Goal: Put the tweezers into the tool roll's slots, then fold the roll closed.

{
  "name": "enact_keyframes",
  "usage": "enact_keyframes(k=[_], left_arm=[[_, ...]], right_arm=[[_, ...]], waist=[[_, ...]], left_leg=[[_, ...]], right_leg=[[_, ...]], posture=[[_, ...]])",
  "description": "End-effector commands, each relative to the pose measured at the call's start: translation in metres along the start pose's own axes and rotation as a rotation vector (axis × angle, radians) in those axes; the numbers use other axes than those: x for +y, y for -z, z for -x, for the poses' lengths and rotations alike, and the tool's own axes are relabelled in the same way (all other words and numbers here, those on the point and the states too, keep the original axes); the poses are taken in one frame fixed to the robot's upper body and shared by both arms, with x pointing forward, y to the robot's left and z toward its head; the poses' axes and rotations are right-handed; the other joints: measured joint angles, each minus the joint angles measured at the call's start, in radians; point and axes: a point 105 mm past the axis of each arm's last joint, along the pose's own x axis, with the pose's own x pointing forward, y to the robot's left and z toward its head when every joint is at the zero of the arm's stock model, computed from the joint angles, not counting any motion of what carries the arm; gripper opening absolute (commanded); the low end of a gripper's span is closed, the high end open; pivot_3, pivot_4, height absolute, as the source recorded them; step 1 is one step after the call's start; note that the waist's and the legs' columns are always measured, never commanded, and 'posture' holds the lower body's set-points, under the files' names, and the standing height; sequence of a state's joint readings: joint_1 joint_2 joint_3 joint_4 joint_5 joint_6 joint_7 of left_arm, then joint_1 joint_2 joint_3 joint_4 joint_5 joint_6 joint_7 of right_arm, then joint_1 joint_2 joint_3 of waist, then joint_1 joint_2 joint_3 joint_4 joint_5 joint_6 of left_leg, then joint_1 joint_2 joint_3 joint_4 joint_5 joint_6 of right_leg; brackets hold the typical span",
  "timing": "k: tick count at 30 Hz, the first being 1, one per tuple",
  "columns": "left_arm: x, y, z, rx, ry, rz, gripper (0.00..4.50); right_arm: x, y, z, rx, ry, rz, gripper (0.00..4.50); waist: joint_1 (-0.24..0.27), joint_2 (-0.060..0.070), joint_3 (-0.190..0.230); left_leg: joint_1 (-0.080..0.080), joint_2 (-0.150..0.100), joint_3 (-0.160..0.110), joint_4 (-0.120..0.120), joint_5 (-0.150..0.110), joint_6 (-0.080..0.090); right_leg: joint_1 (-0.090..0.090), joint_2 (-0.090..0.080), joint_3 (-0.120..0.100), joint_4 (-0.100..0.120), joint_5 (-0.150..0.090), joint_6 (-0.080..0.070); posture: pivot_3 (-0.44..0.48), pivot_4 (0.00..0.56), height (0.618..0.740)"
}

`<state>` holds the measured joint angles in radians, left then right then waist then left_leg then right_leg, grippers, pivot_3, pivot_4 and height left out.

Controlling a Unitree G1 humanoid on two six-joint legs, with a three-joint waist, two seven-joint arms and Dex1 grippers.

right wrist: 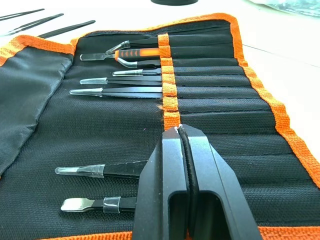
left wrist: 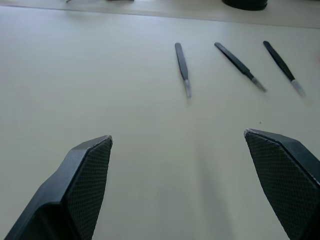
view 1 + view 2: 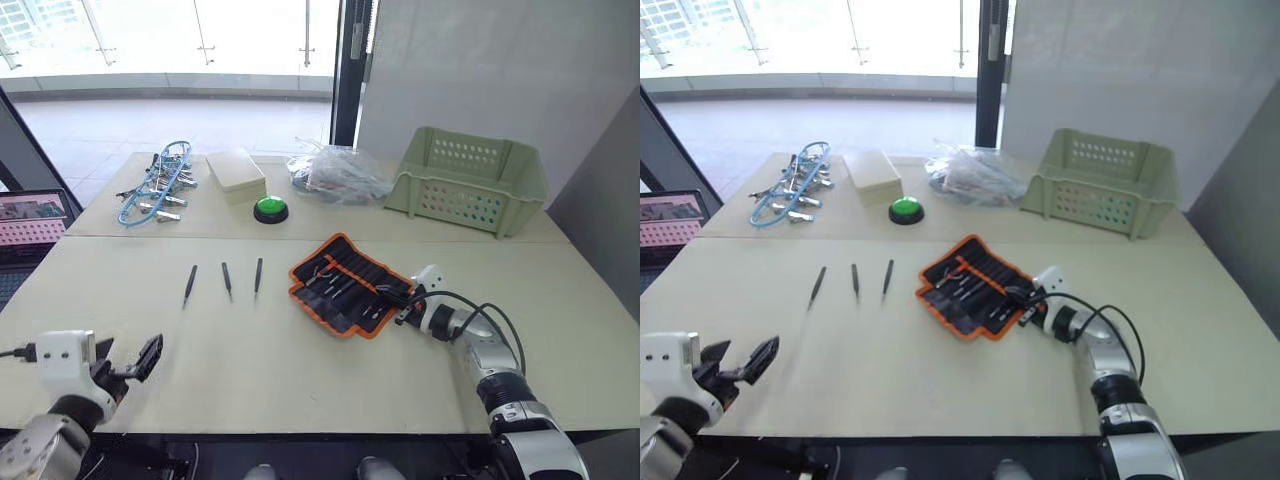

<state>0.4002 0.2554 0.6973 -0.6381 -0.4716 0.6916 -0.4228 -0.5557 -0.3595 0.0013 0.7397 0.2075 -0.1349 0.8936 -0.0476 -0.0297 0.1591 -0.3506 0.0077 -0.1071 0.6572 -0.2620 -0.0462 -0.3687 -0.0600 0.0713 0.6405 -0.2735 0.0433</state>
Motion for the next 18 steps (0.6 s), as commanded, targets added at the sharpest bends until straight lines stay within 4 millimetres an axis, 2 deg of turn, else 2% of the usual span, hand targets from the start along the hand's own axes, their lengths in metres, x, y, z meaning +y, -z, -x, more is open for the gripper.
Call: enact_keyframes(k=[1,9,13,18], left_arm=[[0.012,0.001,0.018,-0.045,-0.140,-0.056,4.48],[0.003,0.019,0.046,-0.097,-0.164,-0.036,4.48],[0.002,0.023,0.047,-0.080,-0.173,-0.054,4.48],[-0.004,0.016,0.040,-0.111,-0.144,-0.072,4.48]], right_arm=[[0.010,0.040,0.007,0.153,-0.023,-0.055,0.00],[0.009,0.038,0.008,0.160,-0.038,-0.053,0.00],[0.009,0.038,0.008,0.160,-0.044,-0.046,0.00],[0.008,0.036,0.008,0.139,-0.038,-0.052,0.00]], waist=[[0.001,-0.001,-0.001],[0.001,-0.001,-0.001],[0.001,-0.001,-0.001],[0.001,-0.001,-0.001]], left_leg=[[0.000,0.000,0.000,0.000,0.000,0.000],[-0.001,0.001,0.001,0.000,0.000,0.000],[-0.002,0.001,0.001,0.000,0.000,0.000],[-0.002,0.001,0.001,0.000,0.000,0.000]], right_leg=[[0.000,0.000,0.000,0.000,0.000,0.000],[0.000,0.000,0.000,-0.002,-0.003,0.000],[0.000,0.000,0.000,-0.002,-0.003,0.000],[0.000,0.001,0.000,-0.002,-0.004,0.001]], posture=[[0.000,0.150,0.740],[0.000,0.150,0.740],[0.000,0.150,0.740],[0.000,0.150,0.740]])
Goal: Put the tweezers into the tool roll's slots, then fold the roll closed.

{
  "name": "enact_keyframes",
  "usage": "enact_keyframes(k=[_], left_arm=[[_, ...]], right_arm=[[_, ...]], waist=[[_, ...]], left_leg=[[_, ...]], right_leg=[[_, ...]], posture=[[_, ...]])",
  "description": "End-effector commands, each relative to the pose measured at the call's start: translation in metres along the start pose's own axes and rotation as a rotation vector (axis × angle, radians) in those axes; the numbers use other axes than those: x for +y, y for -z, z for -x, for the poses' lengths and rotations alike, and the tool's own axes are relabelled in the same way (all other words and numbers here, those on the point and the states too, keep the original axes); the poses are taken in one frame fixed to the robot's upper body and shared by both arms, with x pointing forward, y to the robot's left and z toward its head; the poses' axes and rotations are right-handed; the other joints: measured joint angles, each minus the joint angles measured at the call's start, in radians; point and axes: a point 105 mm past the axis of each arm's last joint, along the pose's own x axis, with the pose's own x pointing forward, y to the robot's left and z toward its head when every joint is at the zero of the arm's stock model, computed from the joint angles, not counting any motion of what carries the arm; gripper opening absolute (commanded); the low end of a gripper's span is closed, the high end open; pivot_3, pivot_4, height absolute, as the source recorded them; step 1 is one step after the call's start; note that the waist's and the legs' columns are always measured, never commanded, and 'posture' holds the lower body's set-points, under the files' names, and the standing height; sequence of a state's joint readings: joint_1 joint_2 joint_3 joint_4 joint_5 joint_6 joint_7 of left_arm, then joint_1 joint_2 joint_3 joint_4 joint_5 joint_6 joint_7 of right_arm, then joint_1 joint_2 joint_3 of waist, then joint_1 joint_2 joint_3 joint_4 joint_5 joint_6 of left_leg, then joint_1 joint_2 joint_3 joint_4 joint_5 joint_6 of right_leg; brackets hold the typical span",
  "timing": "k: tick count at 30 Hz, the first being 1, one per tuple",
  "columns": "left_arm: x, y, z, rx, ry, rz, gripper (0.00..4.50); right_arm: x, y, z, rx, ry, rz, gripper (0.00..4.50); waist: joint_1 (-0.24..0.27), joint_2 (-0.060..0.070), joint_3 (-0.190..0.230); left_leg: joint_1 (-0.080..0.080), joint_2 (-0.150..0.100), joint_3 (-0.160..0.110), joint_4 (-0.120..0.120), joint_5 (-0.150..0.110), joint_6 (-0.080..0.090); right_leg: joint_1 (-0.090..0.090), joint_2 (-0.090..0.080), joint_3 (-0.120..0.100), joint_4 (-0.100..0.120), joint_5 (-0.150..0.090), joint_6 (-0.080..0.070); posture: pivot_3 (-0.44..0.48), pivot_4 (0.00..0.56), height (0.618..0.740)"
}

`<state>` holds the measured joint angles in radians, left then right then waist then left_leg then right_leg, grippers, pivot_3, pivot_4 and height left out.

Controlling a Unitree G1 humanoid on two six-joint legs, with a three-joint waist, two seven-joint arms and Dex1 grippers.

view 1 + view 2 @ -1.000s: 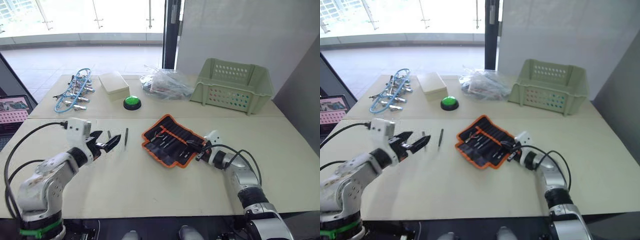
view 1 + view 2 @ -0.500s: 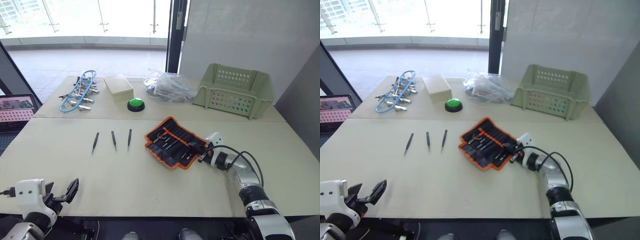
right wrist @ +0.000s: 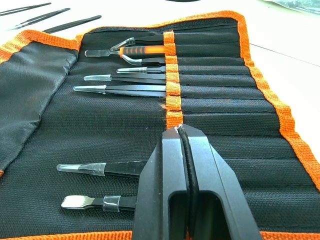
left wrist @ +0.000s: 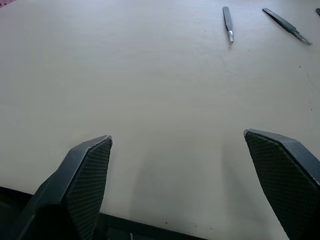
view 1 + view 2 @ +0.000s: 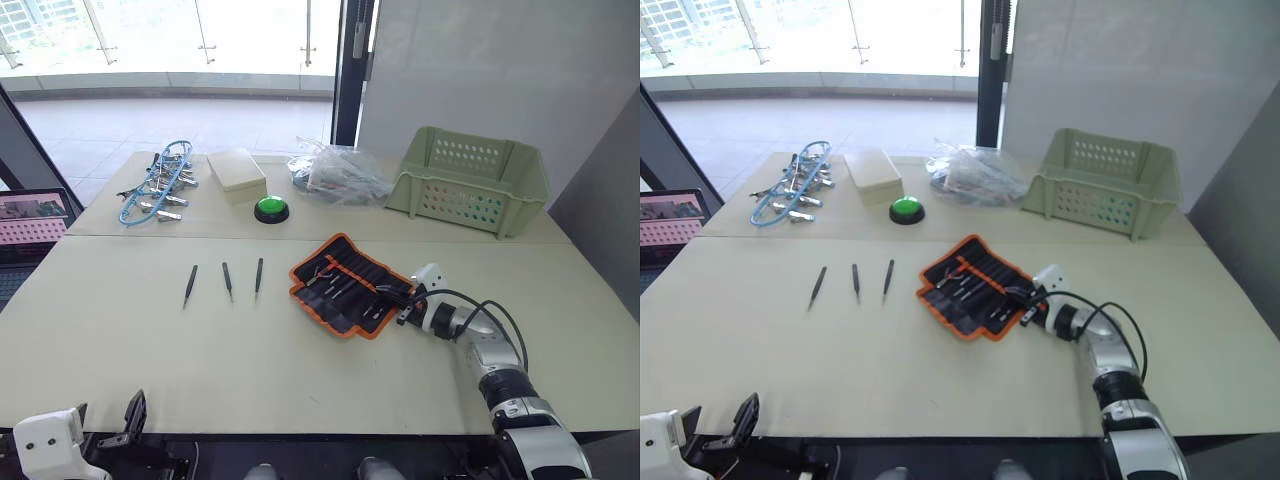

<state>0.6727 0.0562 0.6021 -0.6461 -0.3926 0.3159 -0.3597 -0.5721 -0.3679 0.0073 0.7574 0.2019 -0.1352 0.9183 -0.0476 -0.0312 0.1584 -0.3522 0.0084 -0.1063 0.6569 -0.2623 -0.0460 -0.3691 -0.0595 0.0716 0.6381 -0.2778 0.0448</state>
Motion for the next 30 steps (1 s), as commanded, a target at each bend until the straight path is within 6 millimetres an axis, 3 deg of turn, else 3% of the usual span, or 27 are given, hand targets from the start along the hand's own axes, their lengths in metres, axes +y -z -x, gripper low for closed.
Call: enact_keyframes(k=[1,17,24,30], left_arm=[[-0.007,-0.019,-0.006,-0.066,0.027,-0.056,4.48],[-0.016,-0.070,-0.071,-0.111,0.092,-0.070,4.48],[-0.018,-0.073,-0.108,-0.067,0.138,-0.076,4.48],[-0.028,-0.057,-0.135,0.002,0.171,-0.076,4.48]], right_arm=[[0.009,0.037,0.007,0.124,-0.014,-0.063,0.00],[0.012,0.044,0.010,0.101,0.005,-0.057,0.00],[0.012,0.040,0.009,0.087,0.014,-0.056,0.00],[0.013,0.037,0.009,0.089,0.010,-0.049,0.00]], waist=[[0.001,0.000,0.000],[0.004,0.001,0.000],[0.001,0.000,0.000],[0.002,0.001,0.000]], left_leg=[[0.000,0.000,0.000,0.000,0.000,0.000],[0.003,0.000,0.000,-0.005,0.000,0.000],[0.006,0.000,0.000,-0.007,0.000,0.000],[0.005,0.000,0.000,-0.011,0.001,-0.001]], right_leg=[[0.000,0.000,0.000,0.000,0.000,0.000],[0.000,0.000,0.000,0.001,0.001,-0.002],[0.000,0.000,0.000,0.002,0.001,-0.002],[-0.001,0.000,0.000,0.001,0.001,-0.002]], posture=[[0.000,0.150,0.740],[0.000,0.150,0.740],[0.000,0.150,0.740],[0.000,0.150,0.740]])
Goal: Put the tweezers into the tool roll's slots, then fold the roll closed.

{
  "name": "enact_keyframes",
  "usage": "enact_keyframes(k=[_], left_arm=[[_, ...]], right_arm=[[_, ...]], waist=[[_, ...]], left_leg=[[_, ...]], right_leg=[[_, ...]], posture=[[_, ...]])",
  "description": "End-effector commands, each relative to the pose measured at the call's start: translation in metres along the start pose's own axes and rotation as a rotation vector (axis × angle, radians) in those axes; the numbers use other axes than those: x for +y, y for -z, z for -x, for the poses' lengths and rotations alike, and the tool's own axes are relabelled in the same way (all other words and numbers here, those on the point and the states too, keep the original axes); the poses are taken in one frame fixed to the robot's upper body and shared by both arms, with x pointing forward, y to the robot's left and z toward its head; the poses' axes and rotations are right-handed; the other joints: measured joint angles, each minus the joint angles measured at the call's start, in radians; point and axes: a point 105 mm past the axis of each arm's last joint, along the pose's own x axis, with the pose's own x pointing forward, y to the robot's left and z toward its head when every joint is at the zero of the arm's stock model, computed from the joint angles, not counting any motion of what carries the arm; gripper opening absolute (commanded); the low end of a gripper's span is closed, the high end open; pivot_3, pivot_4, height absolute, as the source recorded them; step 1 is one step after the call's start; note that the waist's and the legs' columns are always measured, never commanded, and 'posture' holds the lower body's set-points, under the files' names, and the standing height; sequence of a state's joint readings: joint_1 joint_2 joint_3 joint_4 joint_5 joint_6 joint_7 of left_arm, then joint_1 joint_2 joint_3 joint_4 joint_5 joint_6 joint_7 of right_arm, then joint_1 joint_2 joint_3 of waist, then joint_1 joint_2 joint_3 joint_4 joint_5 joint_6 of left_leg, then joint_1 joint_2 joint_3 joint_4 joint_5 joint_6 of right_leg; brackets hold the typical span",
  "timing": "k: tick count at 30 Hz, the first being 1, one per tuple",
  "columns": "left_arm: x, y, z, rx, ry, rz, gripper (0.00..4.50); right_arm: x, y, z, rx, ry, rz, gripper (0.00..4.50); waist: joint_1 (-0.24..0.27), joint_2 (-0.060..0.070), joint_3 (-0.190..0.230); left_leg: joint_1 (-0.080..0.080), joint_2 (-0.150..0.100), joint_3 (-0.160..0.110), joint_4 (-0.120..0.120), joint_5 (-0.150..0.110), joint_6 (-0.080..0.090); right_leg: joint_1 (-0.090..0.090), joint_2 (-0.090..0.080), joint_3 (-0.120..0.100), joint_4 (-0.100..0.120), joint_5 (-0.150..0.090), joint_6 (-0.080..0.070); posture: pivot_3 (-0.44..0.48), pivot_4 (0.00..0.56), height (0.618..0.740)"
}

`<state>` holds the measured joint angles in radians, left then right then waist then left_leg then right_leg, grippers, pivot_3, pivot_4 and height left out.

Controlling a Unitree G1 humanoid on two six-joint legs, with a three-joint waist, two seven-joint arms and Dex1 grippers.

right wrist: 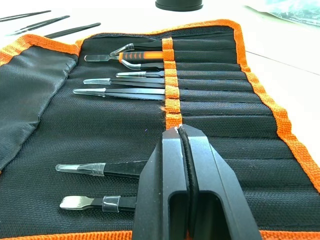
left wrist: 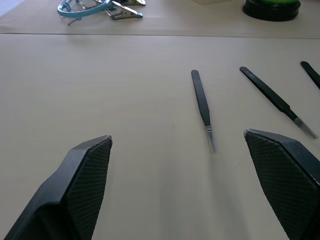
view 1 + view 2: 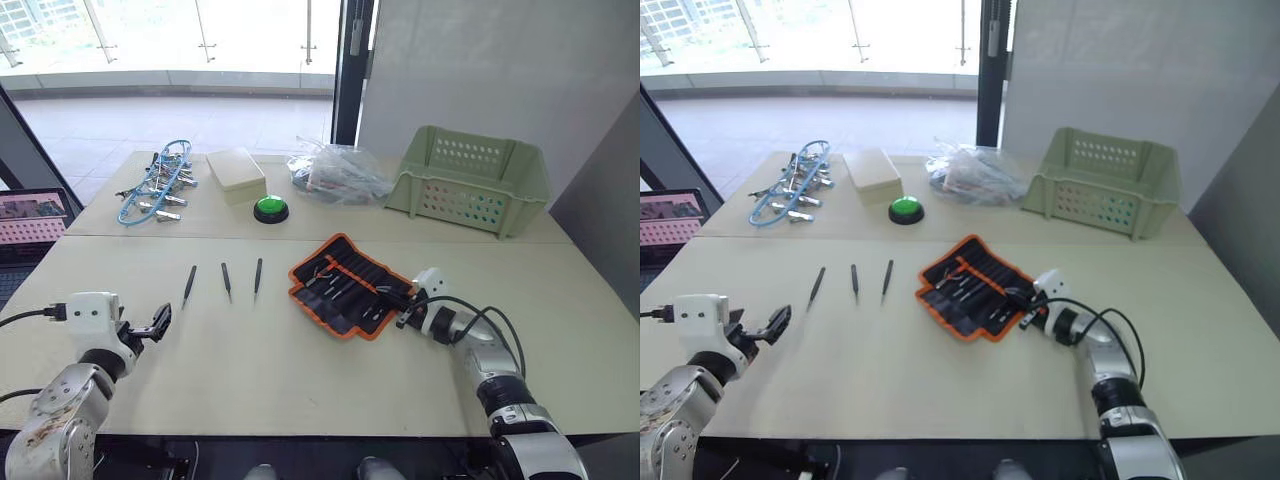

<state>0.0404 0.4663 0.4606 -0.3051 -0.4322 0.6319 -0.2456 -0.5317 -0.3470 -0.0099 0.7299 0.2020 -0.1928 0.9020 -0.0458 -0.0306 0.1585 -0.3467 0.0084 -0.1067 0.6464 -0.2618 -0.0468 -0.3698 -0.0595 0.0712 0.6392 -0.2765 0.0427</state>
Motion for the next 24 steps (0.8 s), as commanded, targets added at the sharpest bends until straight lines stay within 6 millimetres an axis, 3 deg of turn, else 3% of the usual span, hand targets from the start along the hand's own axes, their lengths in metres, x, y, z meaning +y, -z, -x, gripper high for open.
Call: enact_keyframes(k=[1,12,16,19,24], left_arm=[[0.003,0.001,-0.011,0.004,-0.016,-0.013,4.48],[-0.021,0.013,-0.064,0.054,-0.010,-0.003,4.48],[-0.028,0.016,-0.070,0.051,0.006,-0.027,4.48],[-0.027,0.022,-0.073,0.063,-0.011,-0.034,3.70],[-0.033,0.023,-0.078,0.046,-0.003,-0.027,2.01]], right_arm=[[0.009,0.035,0.009,0.137,-0.007,-0.066,0.00],[0.009,0.034,0.010,0.134,-0.001,-0.061,0.00],[0.010,0.034,0.010,0.135,-0.001,-0.059,0.00],[0.010,0.034,0.011,0.135,0.000,-0.058,0.00],[0.011,0.035,0.012,0.145,-0.011,-0.052,0.00]], waist=[[0.000,0.000,0.000],[0.003,0.001,0.001],[0.005,0.001,0.000],[0.007,0.002,0.000],[0.008,0.003,0.000]], left_leg=[[0.000,0.000,0.000,-0.001,0.000,0.000],[0.000,0.000,0.000,-0.002,0.000,0.000],[0.000,-0.001,0.000,-0.002,0.000,0.000],[0.000,-0.001,0.000,-0.002,0.000,0.000],[0.000,-0.001,0.000,-0.002,0.001,-0.001]], right_leg=[[0.000,0.000,0.000,0.000,0.000,0.000],[-0.001,0.000,0.000,0.000,0.000,0.000],[-0.001,-0.001,0.000,0.000,0.000,0.000],[-0.001,-0.001,0.000,0.001,0.000,0.000],[-0.001,-0.001,0.000,0.001,0.000,0.000]], posture=[[0.000,0.150,0.740],[0.000,0.150,0.740],[0.000,0.150,0.740],[0.000,0.150,0.740],[0.000,0.150,0.740]])
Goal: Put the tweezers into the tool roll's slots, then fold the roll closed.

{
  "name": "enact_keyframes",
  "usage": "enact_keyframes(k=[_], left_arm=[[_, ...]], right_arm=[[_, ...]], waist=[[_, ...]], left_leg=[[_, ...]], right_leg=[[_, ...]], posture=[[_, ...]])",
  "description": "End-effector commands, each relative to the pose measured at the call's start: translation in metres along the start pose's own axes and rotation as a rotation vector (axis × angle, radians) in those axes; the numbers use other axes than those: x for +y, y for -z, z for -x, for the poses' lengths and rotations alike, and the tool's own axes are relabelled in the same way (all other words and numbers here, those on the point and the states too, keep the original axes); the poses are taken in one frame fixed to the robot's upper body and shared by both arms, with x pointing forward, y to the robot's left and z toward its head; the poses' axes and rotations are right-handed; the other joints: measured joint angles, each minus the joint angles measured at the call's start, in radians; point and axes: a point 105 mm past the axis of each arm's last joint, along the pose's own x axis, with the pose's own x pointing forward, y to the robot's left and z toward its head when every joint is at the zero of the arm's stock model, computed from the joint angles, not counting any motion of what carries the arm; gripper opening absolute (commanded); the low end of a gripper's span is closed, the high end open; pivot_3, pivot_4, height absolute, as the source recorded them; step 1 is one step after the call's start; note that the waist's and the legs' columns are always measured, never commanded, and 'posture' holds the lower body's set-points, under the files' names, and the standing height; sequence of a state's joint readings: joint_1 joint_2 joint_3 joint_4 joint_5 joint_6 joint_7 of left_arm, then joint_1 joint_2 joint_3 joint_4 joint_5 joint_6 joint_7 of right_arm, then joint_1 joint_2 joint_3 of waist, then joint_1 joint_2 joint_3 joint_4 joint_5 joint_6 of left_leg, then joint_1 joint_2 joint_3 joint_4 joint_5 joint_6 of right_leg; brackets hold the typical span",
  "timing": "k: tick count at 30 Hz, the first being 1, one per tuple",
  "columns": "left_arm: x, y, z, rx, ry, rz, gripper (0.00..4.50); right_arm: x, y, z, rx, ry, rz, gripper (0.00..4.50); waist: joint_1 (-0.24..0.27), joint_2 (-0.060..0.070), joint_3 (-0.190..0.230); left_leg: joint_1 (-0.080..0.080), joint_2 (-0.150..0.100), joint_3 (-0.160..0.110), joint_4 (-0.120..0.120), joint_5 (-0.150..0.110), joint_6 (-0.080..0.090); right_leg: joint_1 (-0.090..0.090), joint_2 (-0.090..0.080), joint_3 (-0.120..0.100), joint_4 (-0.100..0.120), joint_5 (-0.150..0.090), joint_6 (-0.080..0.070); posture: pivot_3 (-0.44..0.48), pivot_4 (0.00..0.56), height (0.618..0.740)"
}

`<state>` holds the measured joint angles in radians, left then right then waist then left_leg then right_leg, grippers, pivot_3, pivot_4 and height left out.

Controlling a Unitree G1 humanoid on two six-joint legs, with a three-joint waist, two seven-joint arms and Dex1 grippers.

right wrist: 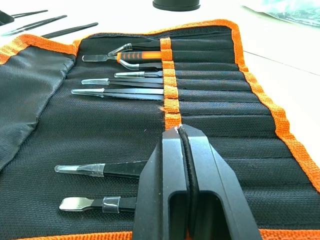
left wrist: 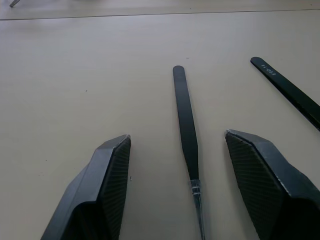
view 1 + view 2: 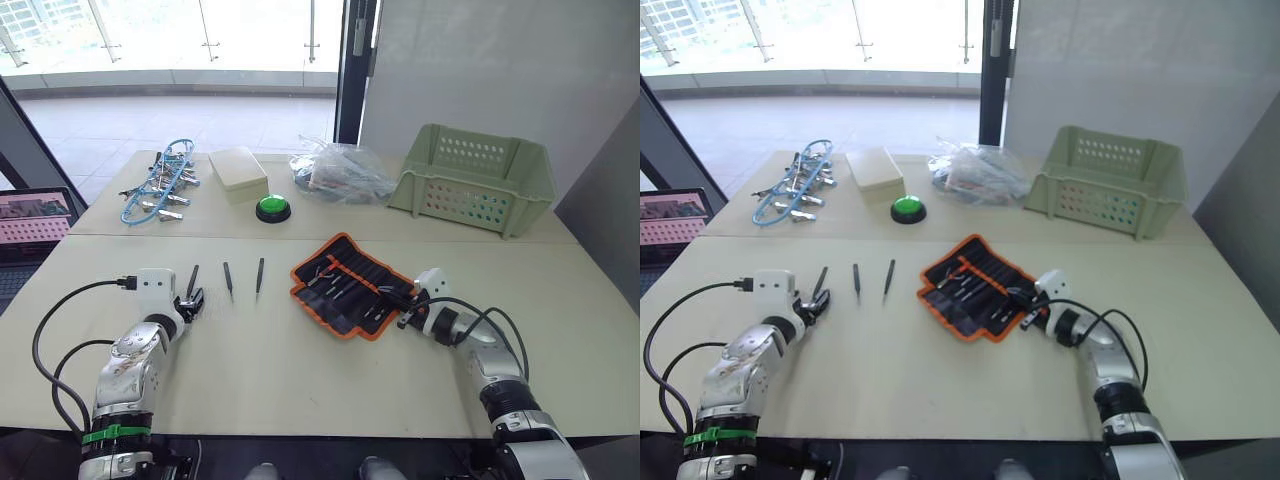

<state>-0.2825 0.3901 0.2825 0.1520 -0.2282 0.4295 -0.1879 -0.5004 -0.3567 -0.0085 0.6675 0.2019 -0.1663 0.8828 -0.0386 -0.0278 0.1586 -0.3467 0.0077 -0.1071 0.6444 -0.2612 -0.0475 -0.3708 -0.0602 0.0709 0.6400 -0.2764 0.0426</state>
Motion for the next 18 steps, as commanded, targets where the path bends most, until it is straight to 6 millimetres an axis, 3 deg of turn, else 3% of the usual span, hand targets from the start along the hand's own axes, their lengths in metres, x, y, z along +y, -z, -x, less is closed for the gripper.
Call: enact_keyframes(k=[1,6,12,15,18], left_arm=[[-0.007,0.011,-0.003,0.035,0.019,0.001,1.69],[-0.011,0.017,-0.002,0.057,0.034,0.007,0.06],[-0.001,0.000,0.008,-0.019,0.001,0.021,0.02],[0.004,-0.016,0.014,-0.070,-0.004,0.005,0.02],[-0.005,-0.044,0.021,-0.150,0.064,-0.027,0.02]], right_arm=[[0.011,0.036,0.007,0.141,-0.025,-0.060,0.00],[0.011,0.037,0.008,0.142,-0.021,-0.064,0.00],[0.011,0.040,0.008,0.150,-0.018,-0.064,0.00],[0.010,0.040,0.008,0.152,-0.013,-0.063,0.00],[0.009,0.041,0.009,0.154,-0.007,-0.060,0.00]], waist=[[0.001,0.000,0.000],[0.001,0.000,0.000],[-0.001,0.000,0.000],[-0.002,0.000,0.000],[-0.001,-0.001,0.001]], left_leg=[[0.000,0.000,0.000,0.000,0.000,0.000],[0.000,0.000,0.000,0.000,0.000,0.000],[0.000,0.000,0.000,0.000,0.000,0.000],[-0.001,0.000,0.000,0.000,0.000,0.000],[-0.001,0.000,0.000,0.000,0.000,0.000]], right_leg=[[0.000,0.000,0.000,0.000,0.000,0.000],[0.000,0.000,0.000,0.000,0.000,0.000],[0.000,0.000,0.000,0.000,0.000,0.000],[0.000,0.000,0.000,-0.001,0.000,0.000],[0.000,0.000,0.000,-0.001,0.000,0.000]], posture=[[0.000,0.150,0.740],[0.000,0.150,0.740],[0.000,0.150,0.740],[0.000,0.150,0.740],[0.000,0.150,0.740]])
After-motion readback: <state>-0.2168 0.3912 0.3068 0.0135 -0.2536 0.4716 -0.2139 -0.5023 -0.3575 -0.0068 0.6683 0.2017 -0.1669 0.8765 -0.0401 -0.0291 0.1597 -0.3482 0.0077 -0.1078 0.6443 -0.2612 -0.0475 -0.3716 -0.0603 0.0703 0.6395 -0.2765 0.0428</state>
